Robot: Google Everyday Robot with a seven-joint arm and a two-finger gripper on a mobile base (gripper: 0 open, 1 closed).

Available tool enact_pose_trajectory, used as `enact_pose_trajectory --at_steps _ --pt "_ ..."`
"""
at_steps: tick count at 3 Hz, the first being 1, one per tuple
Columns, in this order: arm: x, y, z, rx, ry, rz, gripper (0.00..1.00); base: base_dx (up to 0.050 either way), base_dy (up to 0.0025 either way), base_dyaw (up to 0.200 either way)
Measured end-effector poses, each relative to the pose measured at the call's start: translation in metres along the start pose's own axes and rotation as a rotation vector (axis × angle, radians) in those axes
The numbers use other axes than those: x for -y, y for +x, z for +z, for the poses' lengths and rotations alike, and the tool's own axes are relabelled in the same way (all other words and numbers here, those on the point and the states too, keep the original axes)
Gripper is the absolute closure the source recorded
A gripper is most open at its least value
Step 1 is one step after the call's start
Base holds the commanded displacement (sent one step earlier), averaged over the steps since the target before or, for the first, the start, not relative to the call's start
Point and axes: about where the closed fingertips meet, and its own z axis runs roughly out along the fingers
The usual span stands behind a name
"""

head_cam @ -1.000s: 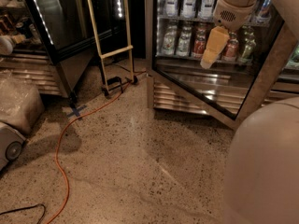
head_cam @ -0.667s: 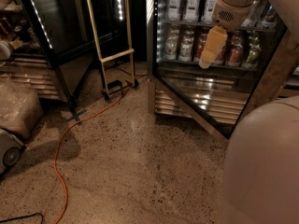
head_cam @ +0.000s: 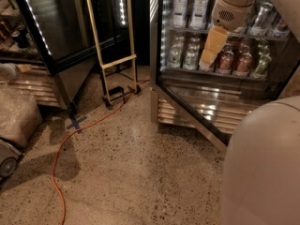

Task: Close left fridge door

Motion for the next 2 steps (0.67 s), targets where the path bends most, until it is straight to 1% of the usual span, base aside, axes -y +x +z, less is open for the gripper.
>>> enact_pose_trajectory --at_steps 1,2 --pt "0.0000 0.0000 0.0000 0.000 0.000 0.000 0.00 0.022 -0.00203 -0.177" --pt "0.0000 0.0000 0.0000 0.000 0.000 0.000 0.00 0.046 0.00183 0.080"
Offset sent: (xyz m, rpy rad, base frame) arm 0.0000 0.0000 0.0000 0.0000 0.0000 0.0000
